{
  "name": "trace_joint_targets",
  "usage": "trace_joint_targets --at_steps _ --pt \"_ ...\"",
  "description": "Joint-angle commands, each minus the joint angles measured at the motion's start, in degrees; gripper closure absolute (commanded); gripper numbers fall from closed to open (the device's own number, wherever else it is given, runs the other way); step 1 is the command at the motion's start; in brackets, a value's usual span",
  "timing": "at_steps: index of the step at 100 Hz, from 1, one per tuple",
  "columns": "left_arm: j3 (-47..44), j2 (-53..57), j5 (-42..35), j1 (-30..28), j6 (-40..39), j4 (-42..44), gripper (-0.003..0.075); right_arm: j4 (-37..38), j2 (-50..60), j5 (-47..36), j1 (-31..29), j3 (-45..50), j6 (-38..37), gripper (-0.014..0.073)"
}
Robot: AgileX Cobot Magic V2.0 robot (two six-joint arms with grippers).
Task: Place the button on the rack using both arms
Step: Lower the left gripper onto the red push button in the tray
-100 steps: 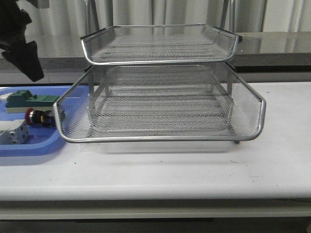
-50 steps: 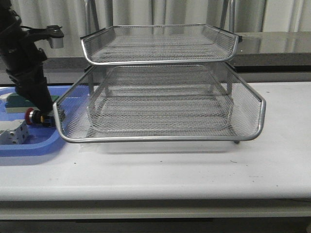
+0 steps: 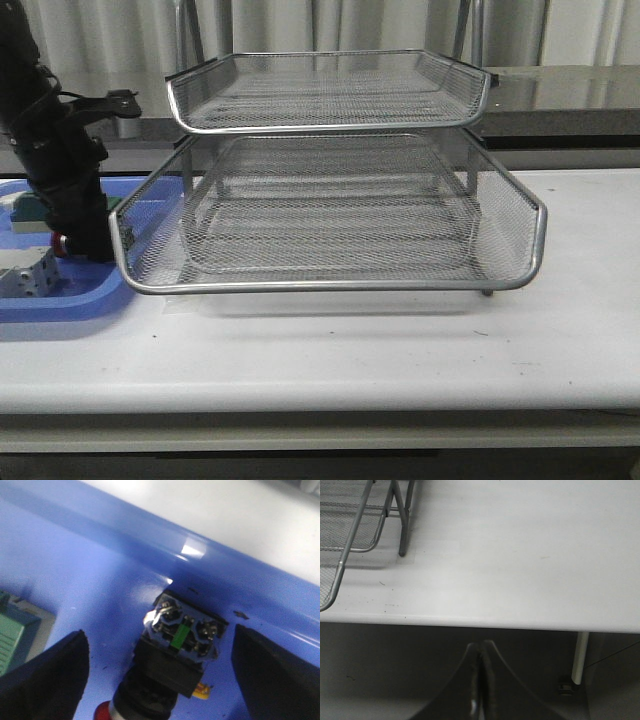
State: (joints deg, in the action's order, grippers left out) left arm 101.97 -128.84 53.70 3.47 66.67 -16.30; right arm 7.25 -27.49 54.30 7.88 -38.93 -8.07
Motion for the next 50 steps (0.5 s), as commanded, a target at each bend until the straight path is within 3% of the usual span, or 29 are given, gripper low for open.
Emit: trace_joint_targets --at_steps 1,32,39,50 --pt "1.58 2.45 -1.22 0.36 0.11 -1.58 0.0153 0.99 -0.25 -3.53 -0.03 -1.84 0.11 0.0662" --pt "1.60 1.30 -0.95 0.36 0.11 -1.58 0.0161 0.99 -0.25 -3.53 -0.03 -1.84 0.11 0.0662" --pt "1.60 1.30 -0.95 0.36 0.11 -1.58 0.0208 0.99 -0.25 -3.53 -0.03 -1.84 0.11 0.0662" --pt "1.70 1.66 -0.84 0.36 0.11 -1.58 0.0353 0.99 -0.25 -3.53 -0.03 -1.84 0.11 0.0662"
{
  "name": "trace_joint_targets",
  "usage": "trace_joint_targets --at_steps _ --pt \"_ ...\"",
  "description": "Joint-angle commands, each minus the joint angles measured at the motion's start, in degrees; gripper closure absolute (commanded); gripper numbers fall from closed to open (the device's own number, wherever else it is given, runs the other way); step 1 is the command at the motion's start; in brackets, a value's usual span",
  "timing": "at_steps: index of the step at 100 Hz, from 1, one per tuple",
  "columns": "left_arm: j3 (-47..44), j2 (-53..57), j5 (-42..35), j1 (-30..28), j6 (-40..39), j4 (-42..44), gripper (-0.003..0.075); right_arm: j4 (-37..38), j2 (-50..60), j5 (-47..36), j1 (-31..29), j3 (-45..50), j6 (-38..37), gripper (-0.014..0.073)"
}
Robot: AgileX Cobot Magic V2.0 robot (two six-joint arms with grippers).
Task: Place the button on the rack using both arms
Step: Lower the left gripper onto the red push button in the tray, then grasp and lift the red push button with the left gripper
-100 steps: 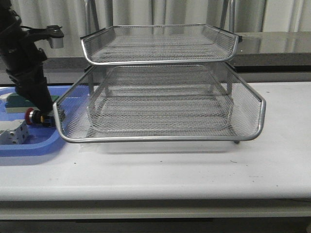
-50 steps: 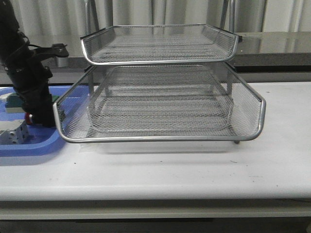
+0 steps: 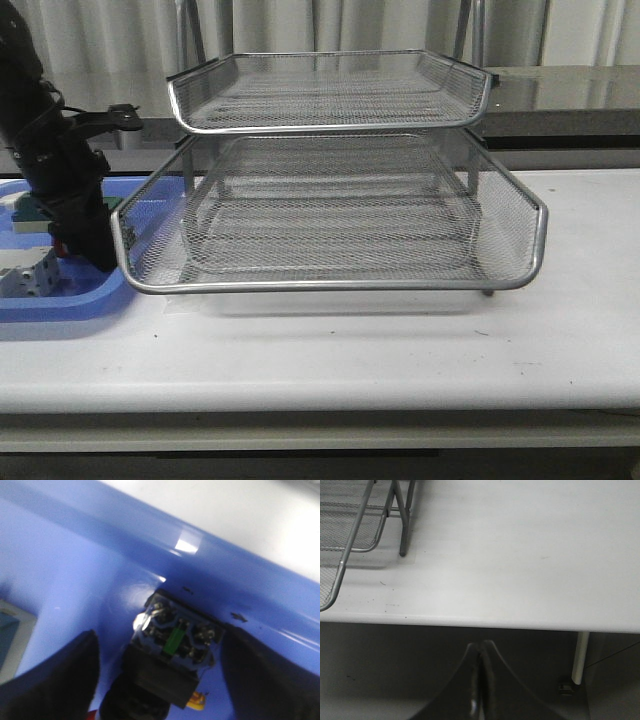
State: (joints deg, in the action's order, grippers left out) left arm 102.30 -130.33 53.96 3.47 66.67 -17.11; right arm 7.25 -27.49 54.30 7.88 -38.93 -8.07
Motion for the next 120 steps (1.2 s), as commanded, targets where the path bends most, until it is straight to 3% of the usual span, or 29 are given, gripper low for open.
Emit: trace_joint_targets --at_steps 1,20,37,66,111,120 --pt "1.36 3.13 -1.10 0.36 0.11 -0.77 0.0363 0.99 -0.25 -3.53 -0.03 -1.84 0.11 0.0662" --pt "1.36 4.86 -1.02 0.36 0.11 -0.86 0.0604 0.99 -0.25 -3.53 -0.03 -1.84 0.11 0.0662" --pt "1.36 7.45 -0.50 0.24 0.11 -0.86 0.0696 0.99 -0.25 -3.53 -0.03 -1.84 0.11 0.0662" --pt "1.36 14.04 3.20 0.14 -0.37 -1.41 0.0714 0.99 -0.25 -3.53 -0.03 -1.84 0.11 0.0662" --pt "1.36 27.01 18.58 0.26 -0.68 -2.94 0.0727 0.99 -0.25 -3.53 -0.03 -1.84 0.11 0.0662" --pt "1.24 29.42 18.59 0.78 -2.91 -2.94 0.0741 0.99 -0.25 -3.53 -0.03 -1.84 0.11 0.0662"
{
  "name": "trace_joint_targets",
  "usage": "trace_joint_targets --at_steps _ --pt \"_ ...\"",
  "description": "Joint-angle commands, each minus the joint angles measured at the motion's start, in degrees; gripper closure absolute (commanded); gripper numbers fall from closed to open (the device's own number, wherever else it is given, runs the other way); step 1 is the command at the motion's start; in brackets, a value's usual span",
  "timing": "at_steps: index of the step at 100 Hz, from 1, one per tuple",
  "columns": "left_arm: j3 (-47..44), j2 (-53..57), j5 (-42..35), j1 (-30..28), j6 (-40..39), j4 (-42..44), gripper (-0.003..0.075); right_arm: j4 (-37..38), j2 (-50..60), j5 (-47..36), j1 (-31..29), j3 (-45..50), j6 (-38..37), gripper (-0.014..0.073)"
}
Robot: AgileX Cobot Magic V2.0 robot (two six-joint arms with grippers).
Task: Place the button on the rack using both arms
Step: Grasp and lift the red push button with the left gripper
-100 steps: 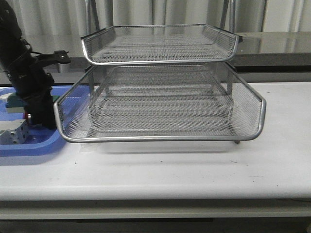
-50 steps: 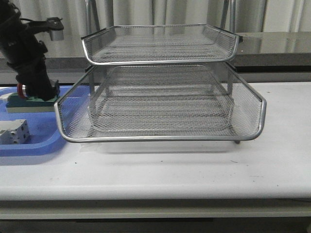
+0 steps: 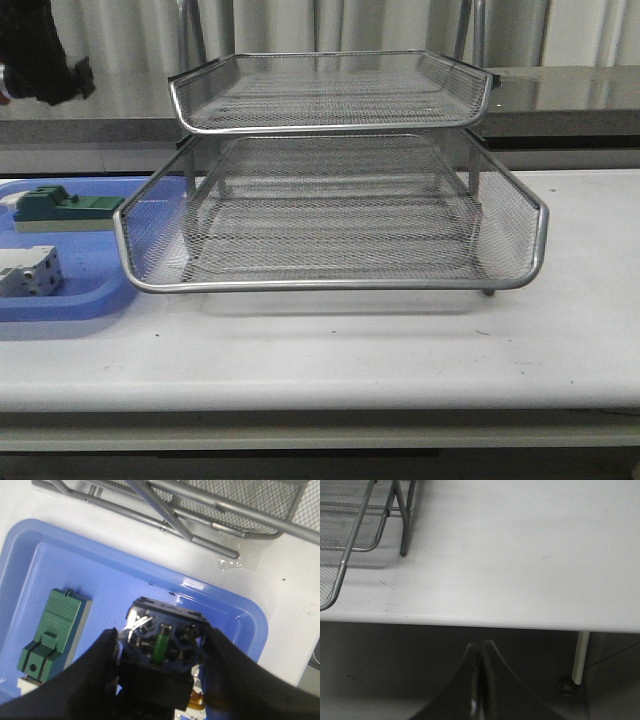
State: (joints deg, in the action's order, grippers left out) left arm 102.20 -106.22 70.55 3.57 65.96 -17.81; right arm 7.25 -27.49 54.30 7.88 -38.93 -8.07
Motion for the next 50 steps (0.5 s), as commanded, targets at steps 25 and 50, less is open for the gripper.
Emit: trace_joint_targets --at_steps 25,50 --pt "0.32 11.00 1.99 5.63 -7.30 -2.13 0.0741 0.99 -0.25 -3.48 -0.03 -1.84 0.11 0.0662" --pt "-4.40 14.04 1.99 15.64 -10.43 -1.79 0.0741 0.99 -0.25 -3.48 -0.03 -1.84 0.11 0.0662"
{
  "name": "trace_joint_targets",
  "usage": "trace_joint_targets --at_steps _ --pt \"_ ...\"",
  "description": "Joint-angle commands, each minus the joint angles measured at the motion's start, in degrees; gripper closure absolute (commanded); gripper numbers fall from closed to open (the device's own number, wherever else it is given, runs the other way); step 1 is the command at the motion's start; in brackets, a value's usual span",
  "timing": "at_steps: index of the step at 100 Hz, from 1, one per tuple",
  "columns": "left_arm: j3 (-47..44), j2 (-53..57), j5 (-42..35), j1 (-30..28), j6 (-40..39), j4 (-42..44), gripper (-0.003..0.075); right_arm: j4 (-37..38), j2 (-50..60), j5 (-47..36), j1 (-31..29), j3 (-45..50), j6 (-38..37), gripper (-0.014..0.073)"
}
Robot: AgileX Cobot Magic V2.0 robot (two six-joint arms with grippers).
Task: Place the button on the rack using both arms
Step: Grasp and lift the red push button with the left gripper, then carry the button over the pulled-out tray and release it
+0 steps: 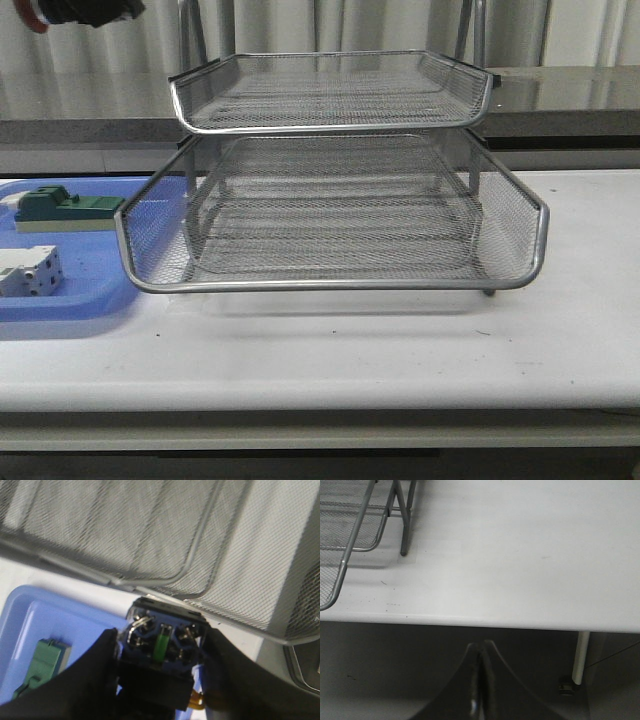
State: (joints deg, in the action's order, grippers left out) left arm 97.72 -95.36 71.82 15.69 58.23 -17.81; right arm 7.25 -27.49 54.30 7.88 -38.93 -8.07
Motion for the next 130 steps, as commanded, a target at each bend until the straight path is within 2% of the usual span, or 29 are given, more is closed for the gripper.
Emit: trace_joint_targets --at_steps 1,33,60,81,87,95,107,114,121,130 --pt "-0.03 3.19 0.73 4.17 -2.83 -1.79 0.0741 0.99 -0.25 -3.48 -0.03 -1.84 0.11 0.0662" --pt "-2.71 0.25 0.08 17.28 -4.31 -1.79 0.0741 0.99 -0.25 -3.48 -0.03 -1.84 0.11 0.0662" --pt "-2.71 -6.15 -10.41 20.41 -4.31 -1.64 0.0741 0.99 -0.25 -3.48 -0.03 -1.84 0.11 0.0662" --pt "-2.71 -9.47 -11.52 21.61 -4.31 -1.64 0.0735 0.99 -0.25 -3.54 -0.03 -1.84 0.11 0.0662" --pt "-2.71 -9.87 -11.52 21.72 -4.31 -1.64 0.0703 0.99 -0.25 -3.53 -0.03 -1.84 0.11 0.0662" --pt "-2.71 -10.00 -11.52 21.72 -4.31 -1.64 0.0608 0.99 -0.25 -3.53 -0.03 -1.84 0.11 0.0662" --pt "-2.71 -10.00 -11.52 21.72 -4.31 -1.53 0.0401 0.99 -0.25 -3.53 -0.03 -1.84 0.11 0.0662" --pt "-2.71 -10.00 -11.74 21.72 -4.31 -1.53 0.0308 0.99 -0.25 -3.53 -0.03 -1.84 0.11 0.0662" --pt "-2.71 -10.00 -11.74 21.72 -4.31 -1.53 0.0266 0.99 -0.25 -3.53 -0.03 -1.84 0.11 0.0662" --pt "-2.71 -10.00 -11.74 21.72 -4.31 -1.53 0.0259 0.99 -0.25 -3.53 -0.03 -1.84 0.11 0.0662"
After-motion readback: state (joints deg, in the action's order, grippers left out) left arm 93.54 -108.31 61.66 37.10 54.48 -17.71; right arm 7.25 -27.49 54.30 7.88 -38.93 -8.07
